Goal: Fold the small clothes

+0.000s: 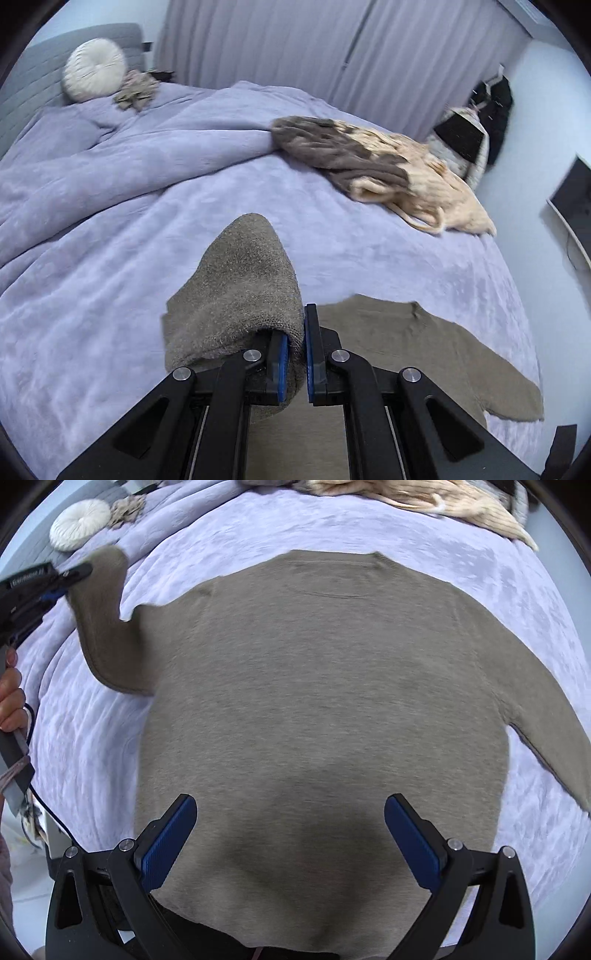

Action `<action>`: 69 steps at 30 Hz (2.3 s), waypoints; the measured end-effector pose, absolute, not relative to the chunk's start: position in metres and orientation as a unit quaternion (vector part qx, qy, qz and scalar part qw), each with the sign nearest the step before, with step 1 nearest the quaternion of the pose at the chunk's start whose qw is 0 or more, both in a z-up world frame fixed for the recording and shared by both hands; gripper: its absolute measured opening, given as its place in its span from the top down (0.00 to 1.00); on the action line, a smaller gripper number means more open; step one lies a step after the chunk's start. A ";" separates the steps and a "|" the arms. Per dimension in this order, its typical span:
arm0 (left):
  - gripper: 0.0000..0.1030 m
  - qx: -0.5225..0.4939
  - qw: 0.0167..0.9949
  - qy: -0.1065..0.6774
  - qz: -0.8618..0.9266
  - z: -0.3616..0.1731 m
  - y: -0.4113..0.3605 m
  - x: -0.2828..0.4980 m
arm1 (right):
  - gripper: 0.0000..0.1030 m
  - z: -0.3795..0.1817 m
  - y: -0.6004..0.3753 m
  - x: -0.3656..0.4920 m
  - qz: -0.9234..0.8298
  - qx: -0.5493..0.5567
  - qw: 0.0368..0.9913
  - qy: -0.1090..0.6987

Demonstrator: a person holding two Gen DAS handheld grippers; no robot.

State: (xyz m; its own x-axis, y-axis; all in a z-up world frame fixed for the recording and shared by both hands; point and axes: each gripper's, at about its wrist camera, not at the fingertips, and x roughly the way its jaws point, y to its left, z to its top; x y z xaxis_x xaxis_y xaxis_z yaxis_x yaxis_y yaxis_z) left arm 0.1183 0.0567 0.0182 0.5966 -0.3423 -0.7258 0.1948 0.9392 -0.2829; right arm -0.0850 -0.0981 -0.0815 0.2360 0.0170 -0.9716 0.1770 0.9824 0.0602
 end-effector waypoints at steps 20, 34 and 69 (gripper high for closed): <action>0.26 0.048 0.846 0.506 -0.161 -0.045 -0.017 0.063 | 0.01 -0.086 -0.186 -0.061 -0.121 0.090 0.797 0.585; 0.30 -0.157 0.755 0.631 -0.089 -0.142 0.102 0.166 | 0.93 -0.149 -0.047 0.102 -0.007 -0.248 0.797 0.550; 0.91 -0.070 0.759 0.622 -0.179 -0.126 0.081 0.186 | 0.94 -0.217 -0.021 0.040 0.118 0.506 0.677 0.522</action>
State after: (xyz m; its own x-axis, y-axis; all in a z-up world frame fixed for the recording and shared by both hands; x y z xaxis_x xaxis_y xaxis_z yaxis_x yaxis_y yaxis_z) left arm 0.1857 0.0808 -0.1259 0.1617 -0.3579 -0.9196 0.1848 0.9264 -0.3281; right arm 0.0400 -0.0209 -0.2167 0.4275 0.6874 -0.5871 0.3679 0.4609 0.8076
